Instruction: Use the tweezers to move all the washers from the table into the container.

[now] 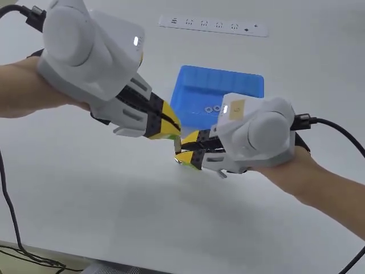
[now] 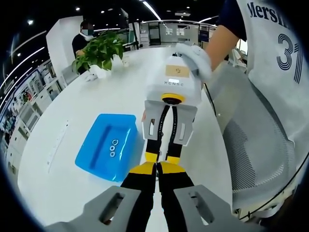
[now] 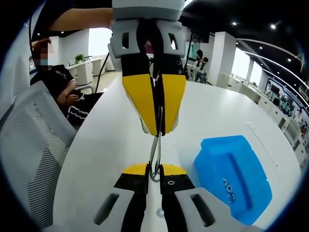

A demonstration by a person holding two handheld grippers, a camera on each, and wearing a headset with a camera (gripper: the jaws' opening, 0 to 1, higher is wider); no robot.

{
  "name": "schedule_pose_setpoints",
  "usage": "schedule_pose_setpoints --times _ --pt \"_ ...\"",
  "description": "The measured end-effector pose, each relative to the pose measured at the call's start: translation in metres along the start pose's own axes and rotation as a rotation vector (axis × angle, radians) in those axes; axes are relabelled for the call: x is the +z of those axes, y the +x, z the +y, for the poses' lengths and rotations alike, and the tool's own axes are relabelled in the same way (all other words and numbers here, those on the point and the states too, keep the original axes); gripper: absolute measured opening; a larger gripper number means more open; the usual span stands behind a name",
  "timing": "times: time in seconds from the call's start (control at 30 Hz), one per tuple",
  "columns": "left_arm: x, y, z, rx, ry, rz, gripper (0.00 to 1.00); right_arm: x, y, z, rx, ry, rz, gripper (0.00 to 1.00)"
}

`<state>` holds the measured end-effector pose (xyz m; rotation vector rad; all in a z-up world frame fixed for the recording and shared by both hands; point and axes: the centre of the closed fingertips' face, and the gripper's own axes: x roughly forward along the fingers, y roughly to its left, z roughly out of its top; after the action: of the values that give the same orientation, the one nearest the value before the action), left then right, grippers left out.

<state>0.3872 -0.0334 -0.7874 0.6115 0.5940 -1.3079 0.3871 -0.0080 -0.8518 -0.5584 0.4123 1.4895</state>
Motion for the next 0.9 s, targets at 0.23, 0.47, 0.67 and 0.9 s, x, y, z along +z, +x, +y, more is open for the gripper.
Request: schedule_pose_setpoints --times 0.23,0.47,0.67,0.9 --pt "0.001 -0.001 -0.005 -0.010 0.012 0.008 0.06 0.000 -0.001 0.000 -0.017 -0.014 0.011 0.09" --pt "0.009 -0.008 -0.007 -0.010 0.023 0.001 0.06 0.008 -0.007 0.000 -0.023 -0.024 0.002 0.09" --pt "0.020 -0.016 -0.008 -0.011 0.047 -0.003 0.06 0.018 -0.017 -0.002 -0.035 -0.033 -0.010 0.09" --pt "0.037 -0.022 -0.001 0.000 0.090 -0.010 0.06 0.027 -0.033 -0.013 -0.076 -0.045 -0.021 0.09"
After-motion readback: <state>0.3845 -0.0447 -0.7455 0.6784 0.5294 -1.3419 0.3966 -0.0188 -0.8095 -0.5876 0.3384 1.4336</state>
